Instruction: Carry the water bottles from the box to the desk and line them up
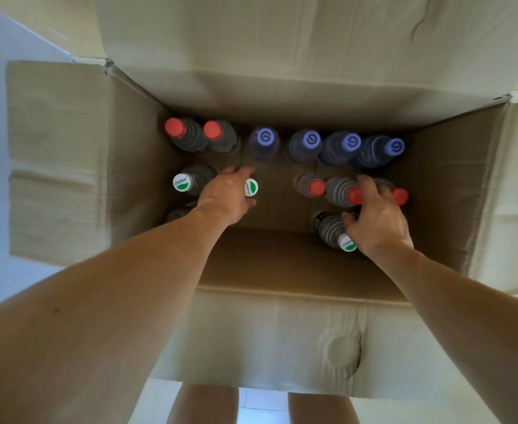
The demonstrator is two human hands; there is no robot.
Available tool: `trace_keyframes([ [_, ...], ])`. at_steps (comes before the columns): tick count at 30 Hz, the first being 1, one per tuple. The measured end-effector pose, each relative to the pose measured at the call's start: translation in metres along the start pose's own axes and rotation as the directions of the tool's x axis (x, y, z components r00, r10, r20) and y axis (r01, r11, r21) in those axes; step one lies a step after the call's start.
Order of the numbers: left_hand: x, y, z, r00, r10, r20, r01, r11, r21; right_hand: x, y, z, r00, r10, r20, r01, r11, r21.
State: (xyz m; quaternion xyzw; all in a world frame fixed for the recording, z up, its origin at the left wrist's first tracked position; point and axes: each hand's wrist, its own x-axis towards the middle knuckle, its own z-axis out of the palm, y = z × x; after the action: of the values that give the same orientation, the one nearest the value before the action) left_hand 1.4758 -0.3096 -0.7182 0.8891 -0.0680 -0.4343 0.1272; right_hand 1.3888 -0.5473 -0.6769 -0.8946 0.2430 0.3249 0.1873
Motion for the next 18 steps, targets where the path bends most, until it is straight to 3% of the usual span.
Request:
trace_keyframes([
  [2,0.006,0.0,0.003,1.0,-0.009,-0.002,0.009,1.0,0.0,-0.007,0.001,0.002,0.995,0.026,-0.096,-0.022,0.999,0.042],
  [4,0.012,-0.002,0.006,1.0,-0.015,-0.003,0.015,1.0,-0.002,-0.013,0.003,0.007,0.993,0.072,-0.09,-0.07,0.997,0.02],
  [8,0.02,-0.005,0.013,1.0,-0.028,-0.004,0.028,1.0,-0.008,-0.016,0.006,0.018,0.969,0.113,0.221,-0.072,0.98,-0.186],
  [10,0.022,-0.007,0.017,1.0,-0.019,-0.002,0.018,1.0,-0.025,-0.012,0.006,0.023,0.948,0.116,0.295,-0.052,0.975,-0.216],
  [18,0.019,-0.009,0.023,1.0,0.023,-0.014,-0.023,0.998,-0.05,-0.006,-0.014,0.029,0.984,0.037,0.174,0.018,0.953,-0.304],
])
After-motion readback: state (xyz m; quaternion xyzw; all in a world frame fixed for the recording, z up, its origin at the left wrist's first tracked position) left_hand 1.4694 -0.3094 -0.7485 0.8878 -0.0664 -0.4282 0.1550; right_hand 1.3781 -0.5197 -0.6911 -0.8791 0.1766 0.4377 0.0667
